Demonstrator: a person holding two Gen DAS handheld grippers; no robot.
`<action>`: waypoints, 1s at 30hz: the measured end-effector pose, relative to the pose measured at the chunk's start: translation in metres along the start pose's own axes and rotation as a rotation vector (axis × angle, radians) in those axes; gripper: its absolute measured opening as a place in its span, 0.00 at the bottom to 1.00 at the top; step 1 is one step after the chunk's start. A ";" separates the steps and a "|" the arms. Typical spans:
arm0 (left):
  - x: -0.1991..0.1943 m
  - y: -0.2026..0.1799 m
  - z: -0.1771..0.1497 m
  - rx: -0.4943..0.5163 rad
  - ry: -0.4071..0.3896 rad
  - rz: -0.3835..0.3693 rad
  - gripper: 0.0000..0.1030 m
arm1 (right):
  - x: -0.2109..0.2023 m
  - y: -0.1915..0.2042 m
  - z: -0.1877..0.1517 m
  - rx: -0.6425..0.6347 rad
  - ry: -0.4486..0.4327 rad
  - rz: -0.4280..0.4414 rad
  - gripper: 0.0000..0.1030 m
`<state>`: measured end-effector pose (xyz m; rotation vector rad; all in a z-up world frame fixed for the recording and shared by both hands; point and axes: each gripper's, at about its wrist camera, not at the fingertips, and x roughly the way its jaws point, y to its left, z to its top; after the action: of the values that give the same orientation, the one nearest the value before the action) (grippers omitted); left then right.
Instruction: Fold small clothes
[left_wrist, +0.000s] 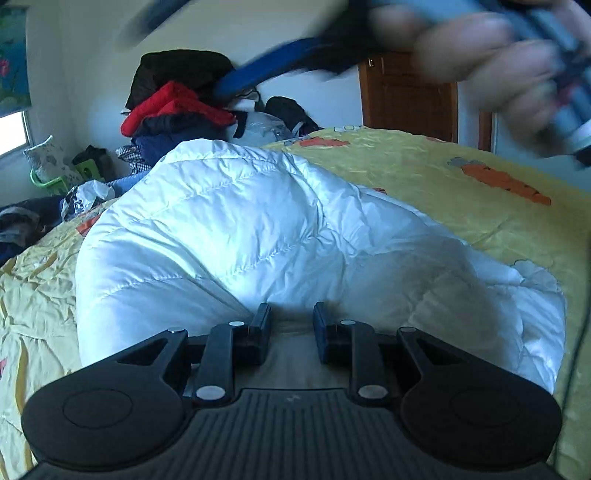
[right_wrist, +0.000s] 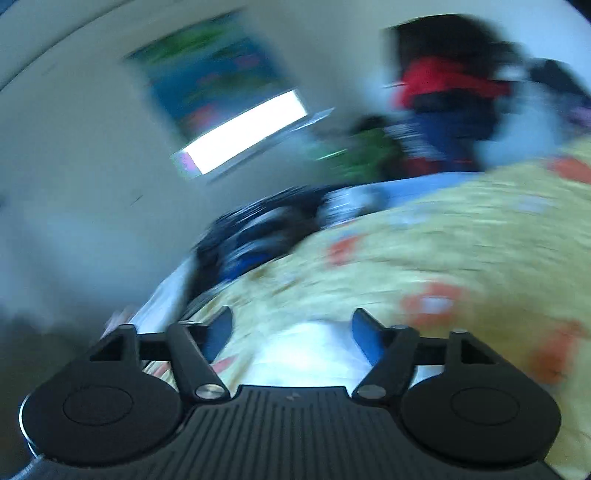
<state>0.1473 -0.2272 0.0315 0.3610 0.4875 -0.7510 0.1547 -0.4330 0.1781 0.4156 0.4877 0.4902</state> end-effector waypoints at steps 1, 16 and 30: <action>-0.002 0.001 -0.001 -0.001 -0.002 -0.003 0.23 | 0.018 0.007 -0.002 -0.051 0.034 0.007 0.70; 0.016 0.023 -0.005 -0.126 -0.040 -0.123 0.23 | 0.161 -0.083 -0.079 -0.133 0.235 -0.212 0.72; 0.003 0.021 -0.011 -0.146 -0.084 -0.087 0.26 | 0.155 -0.091 -0.074 -0.092 0.234 -0.209 0.75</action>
<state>0.1616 -0.2097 0.0237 0.1726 0.4779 -0.8070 0.2668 -0.4041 0.0215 0.2167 0.7233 0.3584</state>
